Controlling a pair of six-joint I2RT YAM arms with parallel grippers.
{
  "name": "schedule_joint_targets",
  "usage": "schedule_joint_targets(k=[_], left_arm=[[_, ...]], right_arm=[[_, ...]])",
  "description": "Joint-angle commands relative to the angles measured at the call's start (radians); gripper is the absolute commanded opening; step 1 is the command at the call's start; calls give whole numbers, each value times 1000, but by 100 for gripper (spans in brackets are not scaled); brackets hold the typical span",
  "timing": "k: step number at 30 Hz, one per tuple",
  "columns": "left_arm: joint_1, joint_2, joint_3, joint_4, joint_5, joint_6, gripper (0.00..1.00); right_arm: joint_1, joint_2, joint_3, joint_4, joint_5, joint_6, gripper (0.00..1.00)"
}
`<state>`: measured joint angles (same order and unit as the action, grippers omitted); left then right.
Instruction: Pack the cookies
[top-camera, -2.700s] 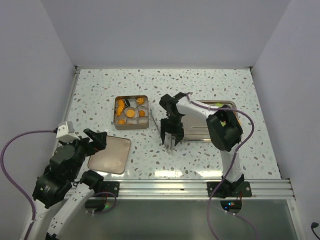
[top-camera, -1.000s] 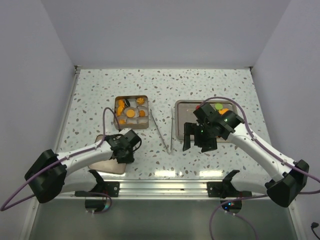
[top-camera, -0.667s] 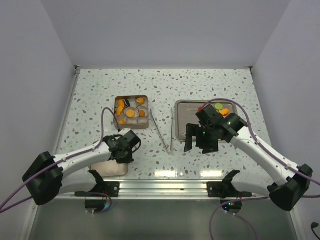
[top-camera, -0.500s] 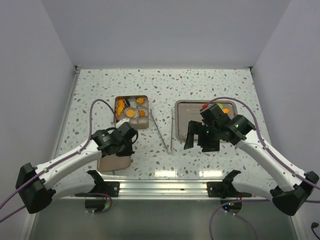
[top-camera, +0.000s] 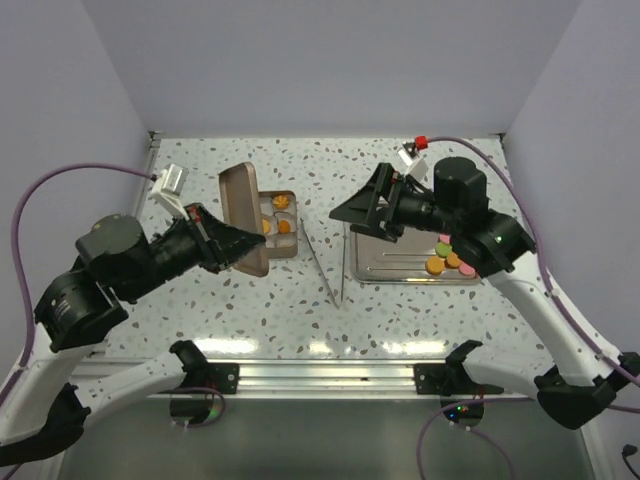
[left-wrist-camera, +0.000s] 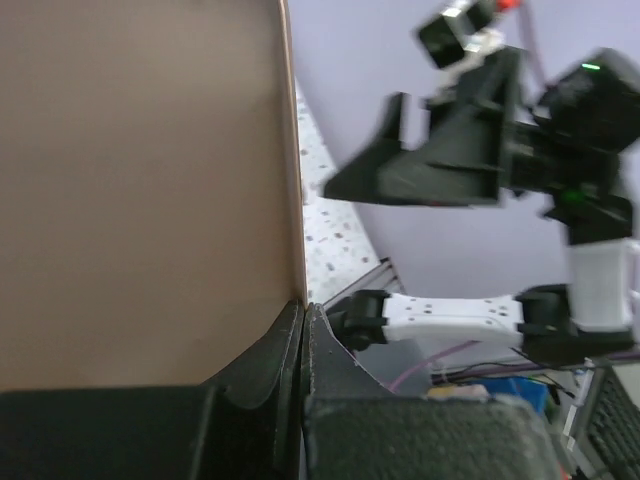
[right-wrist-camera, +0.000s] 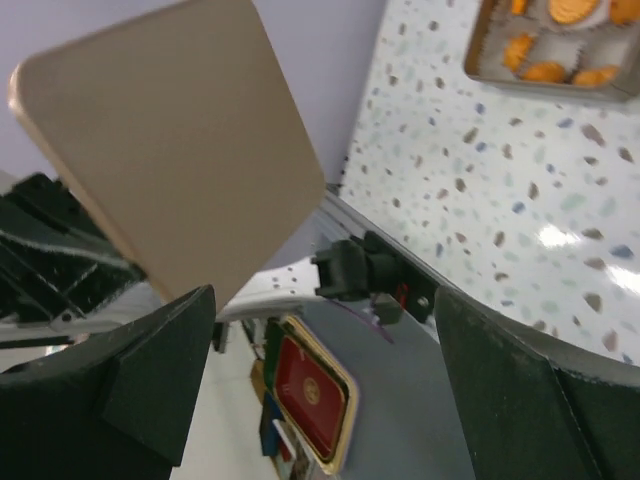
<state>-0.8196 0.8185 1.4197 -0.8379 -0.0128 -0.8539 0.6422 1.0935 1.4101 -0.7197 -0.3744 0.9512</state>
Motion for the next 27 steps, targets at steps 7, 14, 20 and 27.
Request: schedule_joint_targets(k=[7, 14, 20, 27], left_arm=[[-4, -133, -82, 497, 51, -112, 0], [-4, -134, -186, 919, 24, -198, 0], [-4, -202, -301, 1141, -33, -227, 0], [-4, -150, -343, 1365, 8, -244, 0]], right_arm=[[-141, 354, -93, 1018, -418, 401, 94], [-185, 563, -76, 1661, -456, 906, 94], [-174, 673, -34, 2019, -384, 1207, 93], [-98, 663, 36, 1918, -429, 1135, 92]])
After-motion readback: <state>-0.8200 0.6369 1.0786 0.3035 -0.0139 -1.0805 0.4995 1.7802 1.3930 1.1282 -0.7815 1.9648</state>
